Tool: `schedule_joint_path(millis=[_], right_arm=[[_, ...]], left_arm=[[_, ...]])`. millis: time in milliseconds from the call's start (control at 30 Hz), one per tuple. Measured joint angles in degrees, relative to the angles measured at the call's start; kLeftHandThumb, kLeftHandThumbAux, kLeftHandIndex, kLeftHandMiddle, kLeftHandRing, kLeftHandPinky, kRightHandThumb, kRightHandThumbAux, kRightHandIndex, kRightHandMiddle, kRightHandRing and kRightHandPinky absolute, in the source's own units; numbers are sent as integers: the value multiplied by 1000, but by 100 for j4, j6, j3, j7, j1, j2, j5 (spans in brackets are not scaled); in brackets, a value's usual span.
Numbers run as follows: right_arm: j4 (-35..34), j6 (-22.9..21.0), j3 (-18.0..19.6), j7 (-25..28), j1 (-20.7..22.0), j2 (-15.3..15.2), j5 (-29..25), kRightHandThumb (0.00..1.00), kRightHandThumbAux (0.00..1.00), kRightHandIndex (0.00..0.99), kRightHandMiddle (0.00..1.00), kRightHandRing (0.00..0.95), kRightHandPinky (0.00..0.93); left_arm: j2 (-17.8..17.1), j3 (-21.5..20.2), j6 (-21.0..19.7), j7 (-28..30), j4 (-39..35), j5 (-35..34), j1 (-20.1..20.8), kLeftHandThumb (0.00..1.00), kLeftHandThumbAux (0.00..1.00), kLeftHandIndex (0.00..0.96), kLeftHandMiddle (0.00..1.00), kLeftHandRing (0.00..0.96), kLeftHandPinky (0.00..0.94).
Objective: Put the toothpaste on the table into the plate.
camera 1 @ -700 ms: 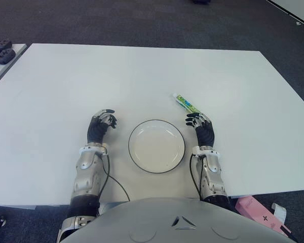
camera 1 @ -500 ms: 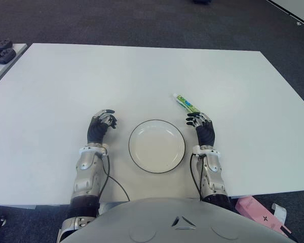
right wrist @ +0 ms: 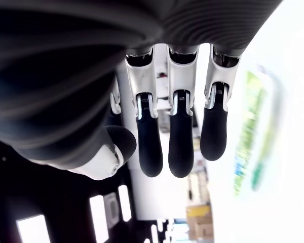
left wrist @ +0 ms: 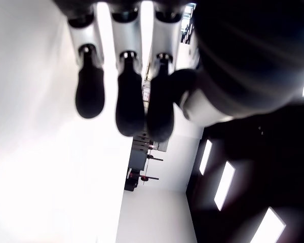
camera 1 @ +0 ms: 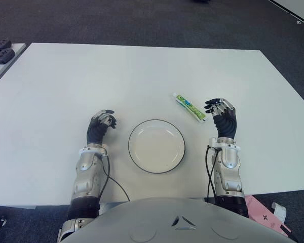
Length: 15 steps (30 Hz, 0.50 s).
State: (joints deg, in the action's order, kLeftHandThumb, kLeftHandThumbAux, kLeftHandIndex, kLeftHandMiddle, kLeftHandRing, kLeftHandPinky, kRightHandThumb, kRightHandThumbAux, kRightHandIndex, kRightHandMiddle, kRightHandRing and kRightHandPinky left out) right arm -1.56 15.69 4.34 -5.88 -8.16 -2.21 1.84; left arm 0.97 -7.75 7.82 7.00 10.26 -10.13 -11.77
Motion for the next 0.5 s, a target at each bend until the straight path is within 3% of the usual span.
schedule_joint_path(millis=[200, 400, 500], right_arm=[[-9, 62, 23, -130, 271, -231, 511, 702, 725, 426, 478, 473, 483], [-92, 101, 6, -168, 624, -469, 884, 697, 725, 416, 393, 380, 356], [-123, 32, -37, -131, 802, -636, 1058, 691, 725, 408, 300, 294, 268]], left_arm=[[9, 0, 1, -17, 1, 3, 1, 709, 716, 435, 639, 633, 622], [14, 10, 7, -24, -1, 26, 2, 708, 716, 435, 637, 629, 619], [22, 20, 23, -48, -1, 72, 0, 708, 717, 435, 638, 629, 617]])
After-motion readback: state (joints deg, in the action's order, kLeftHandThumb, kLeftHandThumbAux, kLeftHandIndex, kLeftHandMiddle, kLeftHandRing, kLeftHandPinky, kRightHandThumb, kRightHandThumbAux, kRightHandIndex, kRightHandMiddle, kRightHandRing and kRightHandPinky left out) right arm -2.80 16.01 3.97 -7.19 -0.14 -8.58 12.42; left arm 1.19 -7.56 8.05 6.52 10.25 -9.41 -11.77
